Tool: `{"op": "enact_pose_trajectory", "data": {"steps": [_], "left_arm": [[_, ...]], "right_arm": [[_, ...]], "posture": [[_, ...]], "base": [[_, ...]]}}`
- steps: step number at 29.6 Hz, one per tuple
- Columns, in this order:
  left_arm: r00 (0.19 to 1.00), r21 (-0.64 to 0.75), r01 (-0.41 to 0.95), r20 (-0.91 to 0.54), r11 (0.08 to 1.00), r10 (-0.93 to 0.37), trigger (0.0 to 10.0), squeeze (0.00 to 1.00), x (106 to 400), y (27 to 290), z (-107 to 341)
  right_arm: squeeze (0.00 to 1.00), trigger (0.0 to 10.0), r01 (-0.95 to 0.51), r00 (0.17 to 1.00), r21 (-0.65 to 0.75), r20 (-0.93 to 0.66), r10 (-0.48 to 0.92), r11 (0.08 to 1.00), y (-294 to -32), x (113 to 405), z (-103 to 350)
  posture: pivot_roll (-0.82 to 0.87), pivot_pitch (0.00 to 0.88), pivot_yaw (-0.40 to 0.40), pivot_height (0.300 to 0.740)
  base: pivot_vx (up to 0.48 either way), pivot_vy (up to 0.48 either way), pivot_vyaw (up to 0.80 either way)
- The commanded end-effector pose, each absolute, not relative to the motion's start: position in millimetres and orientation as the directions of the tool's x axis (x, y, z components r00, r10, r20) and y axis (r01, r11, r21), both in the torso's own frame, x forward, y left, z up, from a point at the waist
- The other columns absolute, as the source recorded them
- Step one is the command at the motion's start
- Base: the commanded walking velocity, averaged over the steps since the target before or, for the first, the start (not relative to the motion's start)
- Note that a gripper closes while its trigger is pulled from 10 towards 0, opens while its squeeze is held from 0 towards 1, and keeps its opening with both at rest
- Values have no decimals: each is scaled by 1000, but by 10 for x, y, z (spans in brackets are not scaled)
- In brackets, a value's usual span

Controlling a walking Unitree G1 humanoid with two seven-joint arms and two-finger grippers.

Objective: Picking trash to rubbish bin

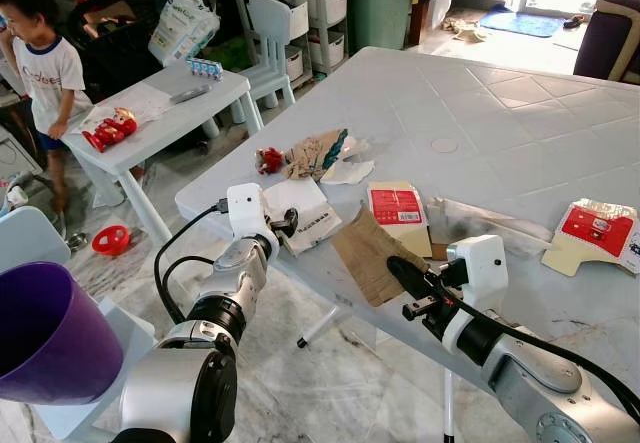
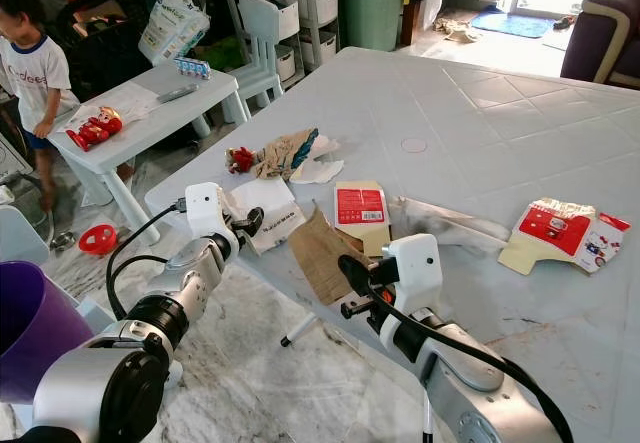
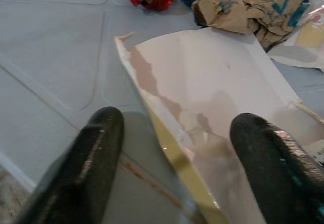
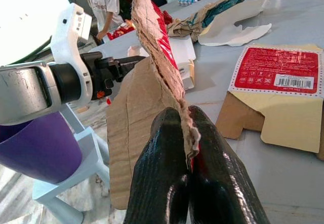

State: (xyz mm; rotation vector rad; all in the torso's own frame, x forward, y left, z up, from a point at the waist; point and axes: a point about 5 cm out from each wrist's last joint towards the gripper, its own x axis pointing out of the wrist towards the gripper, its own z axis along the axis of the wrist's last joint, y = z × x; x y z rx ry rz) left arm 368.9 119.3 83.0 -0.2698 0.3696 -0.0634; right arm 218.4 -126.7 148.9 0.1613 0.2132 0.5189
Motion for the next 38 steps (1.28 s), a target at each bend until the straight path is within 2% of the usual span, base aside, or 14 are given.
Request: {"op": "enact_pose_trajectory", "data": {"steps": [1,22,27,38], "left_arm": [[916,-270,-29,-393,962,-83,0,0,3653,1267,747],[901,-308,-103,-432,946,-42,0,0,3581,1352,626],[897,-393,-154,-440,907,-39,0,0,3580,1340,623],[926,-422,-187,-377,887,15,0,0,3625,1353,713]], "right_arm": [[0,0,-484,847,195,-139,513,853,-1242,2171,1556],[0,0,-504,840,179,-125,527,845,-1207,2270,1564],[0,0,-517,834,171,-122,538,839,-1189,2292,1575],[0,0,-542,819,159,-117,561,825,-1164,2350,1581]], "posture": [[-244,31,111,740],[-227,1,110,740],[-218,0,103,740],[-210,0,95,740]], "base": [[0,0,0],[0,0,0],[0,0,0],[0,0,0]]}}
